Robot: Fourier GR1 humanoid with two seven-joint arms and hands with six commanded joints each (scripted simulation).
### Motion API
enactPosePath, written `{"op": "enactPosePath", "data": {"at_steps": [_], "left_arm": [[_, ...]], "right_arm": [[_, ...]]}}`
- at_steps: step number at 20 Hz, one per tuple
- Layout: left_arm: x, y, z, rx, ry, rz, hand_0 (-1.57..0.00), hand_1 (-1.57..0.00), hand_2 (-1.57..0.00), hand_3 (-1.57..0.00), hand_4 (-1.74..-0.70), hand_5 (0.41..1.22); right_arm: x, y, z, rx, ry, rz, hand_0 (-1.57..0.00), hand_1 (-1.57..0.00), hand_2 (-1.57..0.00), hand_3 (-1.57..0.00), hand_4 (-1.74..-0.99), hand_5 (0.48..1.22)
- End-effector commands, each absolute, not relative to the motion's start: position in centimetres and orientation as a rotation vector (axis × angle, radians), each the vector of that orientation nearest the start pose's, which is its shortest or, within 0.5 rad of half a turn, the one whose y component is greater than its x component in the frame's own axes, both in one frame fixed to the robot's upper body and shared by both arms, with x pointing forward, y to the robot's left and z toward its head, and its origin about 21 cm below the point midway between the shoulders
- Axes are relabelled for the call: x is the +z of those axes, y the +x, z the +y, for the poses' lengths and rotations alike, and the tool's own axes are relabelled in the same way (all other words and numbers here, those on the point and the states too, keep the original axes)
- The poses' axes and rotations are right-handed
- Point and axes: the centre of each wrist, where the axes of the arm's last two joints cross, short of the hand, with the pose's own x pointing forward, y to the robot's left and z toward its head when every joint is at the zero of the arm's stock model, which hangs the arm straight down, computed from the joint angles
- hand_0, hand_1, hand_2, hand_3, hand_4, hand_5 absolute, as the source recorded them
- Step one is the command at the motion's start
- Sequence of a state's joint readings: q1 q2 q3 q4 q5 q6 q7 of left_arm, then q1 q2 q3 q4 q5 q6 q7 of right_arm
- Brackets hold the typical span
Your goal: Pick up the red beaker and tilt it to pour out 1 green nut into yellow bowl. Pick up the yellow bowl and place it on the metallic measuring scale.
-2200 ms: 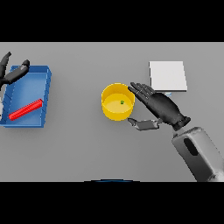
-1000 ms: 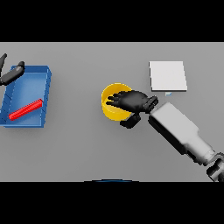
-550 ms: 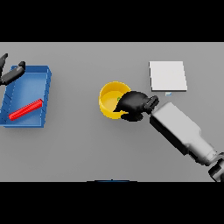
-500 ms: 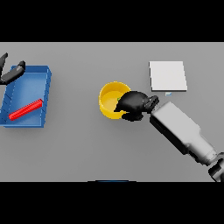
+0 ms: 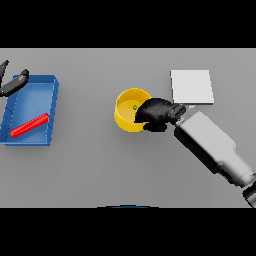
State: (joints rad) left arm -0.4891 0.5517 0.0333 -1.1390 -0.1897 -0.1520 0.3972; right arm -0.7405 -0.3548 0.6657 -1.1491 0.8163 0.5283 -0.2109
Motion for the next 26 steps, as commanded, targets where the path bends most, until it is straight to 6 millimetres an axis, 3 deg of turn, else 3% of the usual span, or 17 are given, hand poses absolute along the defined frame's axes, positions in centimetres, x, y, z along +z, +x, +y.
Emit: {"op": "enactPosePath", "data": {"at_steps": [1, 4, 6, 10, 13, 16, 20, 26], "left_arm": [[10.3, 36.0, 35.2, -0.484, 0.586, -1.139, 0.0, 0.0, 0.0, 0.0, -0.77, 0.706], [10.7, 36.3, 34.9, -0.482, 0.581, -1.136, 0.0, 0.0, 0.0, 0.0, -0.78, 0.702], [10.7, 36.3, 35.0, -0.472, 0.575, -1.14, 0.0, 0.0, 0.0, 0.0, -0.78, 0.702], [10.6, 36.3, 35.1, -0.465, 0.563, -1.146, 0.0, 0.0, 0.0, 0.0, -0.8, 0.704], [11.1, 36.4, 34.7, -0.449, 0.55, -1.149, 0.0, 0.0, 0.0, 0.0, -0.81, 0.71], [11.2, 35.9, 35.0, -0.437, 0.542, -1.136, 0.0, 0.0, 0.0, 0.0, -0.83, 0.728], [11.5, 35.5, 35.0, -0.428, 0.548, -1.127, 0.0, 0.0, 0.0, 0.0, -0.84, 0.739], [11.7, 35.3, 34.5, -0.42, 0.547, -1.119, 0.0, 0.0, 0.0, 0.0, -0.86, 0.762]], "right_arm": [[7.8, 36.2, -12.9, 2.103, -0.298, -1.226, -1.54, -1.54, -1.45, -1.17, -1.73, 1.214], [9.6, 36.2, -13.5, 2.096, -0.334, -1.228, -1.55, -1.55, -1.49, -1.15, -1.735, 1.217], [11.2, 36.2, -14.0, 2.077, -0.395, -1.231, -1.56, -1.56, -1.43, -1.22, -1.737, 1.219], [11.3, 35.6, -15.6, 2.058, -0.438, -1.217, -1.57, -1.57, -1.51, -1.18, -1.739, 1.219], [12.7, 36.4, -16.6, 1.993, -0.51, -1.217, -1.54, -1.57, -1.49, -1.19, -1.74, 1.22], [13.7, 37.9, -19.0, 1.931, -0.599, -1.245, -1.55, -1.57, -1.52, -1.17, -1.741, 1.22], [14.0, 39.7, -20.6, 1.85, -0.699, -1.246, -1.56, -1.57, -1.54, -1.15, -1.741, 1.221], [12.4, 41.9, -24.1, 1.746, -0.766, -1.178, -1.57, -1.57, -1.53, -1.17, -1.741, 1.221]]}}
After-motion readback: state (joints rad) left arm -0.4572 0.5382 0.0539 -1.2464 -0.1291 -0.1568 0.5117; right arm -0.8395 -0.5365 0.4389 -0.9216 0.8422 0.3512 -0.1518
